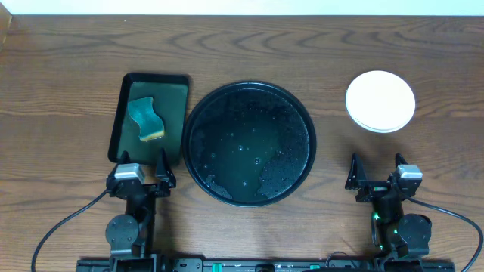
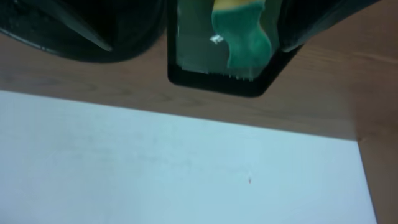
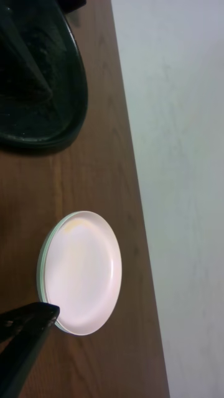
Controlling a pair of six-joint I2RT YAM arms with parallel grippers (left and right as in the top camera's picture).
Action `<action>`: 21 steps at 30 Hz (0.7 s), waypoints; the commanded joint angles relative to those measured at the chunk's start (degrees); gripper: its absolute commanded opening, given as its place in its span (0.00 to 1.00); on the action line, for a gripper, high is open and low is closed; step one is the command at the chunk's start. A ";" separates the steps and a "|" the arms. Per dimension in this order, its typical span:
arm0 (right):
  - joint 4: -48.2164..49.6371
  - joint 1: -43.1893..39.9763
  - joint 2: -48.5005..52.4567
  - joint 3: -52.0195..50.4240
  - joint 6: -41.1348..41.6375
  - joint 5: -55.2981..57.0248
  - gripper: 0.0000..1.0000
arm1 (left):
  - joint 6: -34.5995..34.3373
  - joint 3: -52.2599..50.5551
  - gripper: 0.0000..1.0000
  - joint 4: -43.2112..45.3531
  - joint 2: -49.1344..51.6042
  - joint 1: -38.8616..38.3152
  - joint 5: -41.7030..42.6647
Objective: Clean dirty plates on tray and stack at the side
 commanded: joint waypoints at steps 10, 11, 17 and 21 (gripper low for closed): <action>-0.02 -0.46 -0.42 -0.26 -0.61 -0.22 0.99 | 0.79 -0.13 0.82 -9.55 -0.48 0.52 0.26; -0.02 -0.46 -0.42 -0.26 -0.61 -0.22 0.99 | 0.81 -0.13 0.82 -9.49 -0.48 0.52 0.28; -0.02 -0.46 -0.39 -0.26 -0.61 -0.22 0.99 | 0.83 -0.13 0.82 -9.51 -0.48 0.52 0.28; -0.02 -0.46 -0.39 -0.26 -0.61 -0.22 0.99 | 2.89 -0.13 0.82 -9.51 -0.48 0.52 0.85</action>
